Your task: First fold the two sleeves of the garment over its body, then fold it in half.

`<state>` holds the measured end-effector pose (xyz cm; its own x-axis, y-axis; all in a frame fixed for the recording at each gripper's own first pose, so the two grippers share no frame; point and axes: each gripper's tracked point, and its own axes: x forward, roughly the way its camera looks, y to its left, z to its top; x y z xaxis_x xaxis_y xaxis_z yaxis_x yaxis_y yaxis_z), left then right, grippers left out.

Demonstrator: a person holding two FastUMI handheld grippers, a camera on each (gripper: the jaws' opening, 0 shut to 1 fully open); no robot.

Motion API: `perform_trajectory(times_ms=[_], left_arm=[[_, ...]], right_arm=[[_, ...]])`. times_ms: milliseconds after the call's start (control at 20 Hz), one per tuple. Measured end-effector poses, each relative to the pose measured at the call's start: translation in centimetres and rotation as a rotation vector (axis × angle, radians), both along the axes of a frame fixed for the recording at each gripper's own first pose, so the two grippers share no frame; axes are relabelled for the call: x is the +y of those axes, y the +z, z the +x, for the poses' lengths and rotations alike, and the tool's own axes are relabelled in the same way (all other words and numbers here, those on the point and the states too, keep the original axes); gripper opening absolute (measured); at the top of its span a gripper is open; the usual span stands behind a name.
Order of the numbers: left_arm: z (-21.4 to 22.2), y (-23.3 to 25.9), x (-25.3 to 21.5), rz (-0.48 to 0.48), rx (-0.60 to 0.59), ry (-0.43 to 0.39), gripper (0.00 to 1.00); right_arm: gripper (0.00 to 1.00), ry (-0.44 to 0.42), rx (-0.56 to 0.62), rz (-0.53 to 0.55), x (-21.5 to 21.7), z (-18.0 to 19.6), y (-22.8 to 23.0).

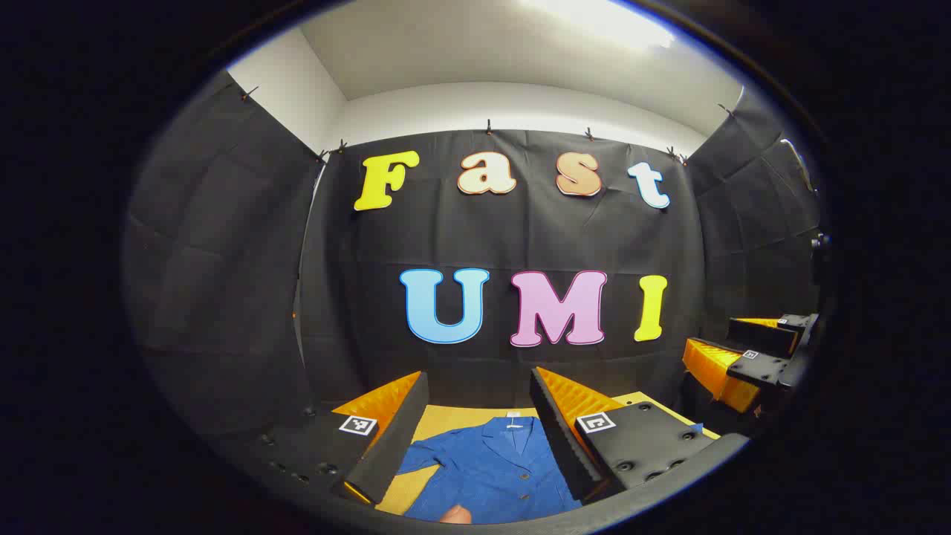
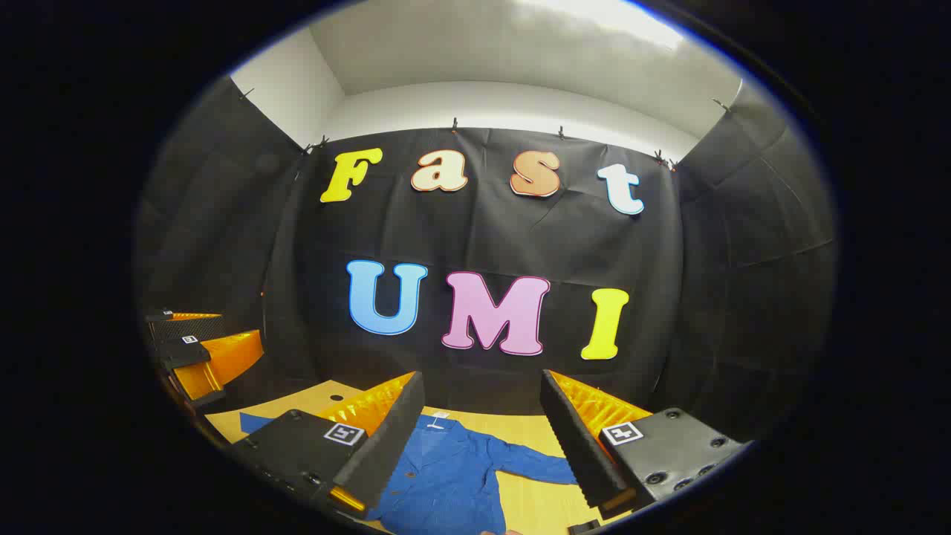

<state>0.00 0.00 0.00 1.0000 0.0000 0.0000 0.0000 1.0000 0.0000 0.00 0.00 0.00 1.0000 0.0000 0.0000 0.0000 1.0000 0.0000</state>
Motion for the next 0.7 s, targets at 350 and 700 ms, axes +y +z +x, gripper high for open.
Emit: perform_trajectory(times_ms=[350, 700], left_arm=[[0.4, -0.6, 0.8, 0.004, 0.013, 0.000, 0.80], [0.8, -1.3, 1.8, 0.010, 0.028, 0.016, 0.80]], right_arm=[[1.00, -0.026, 0.005, -0.014, -0.7, 0.6, -0.2], [1.00, -0.028, 0.030, 0.004, -0.2, 0.9, -1.0]])
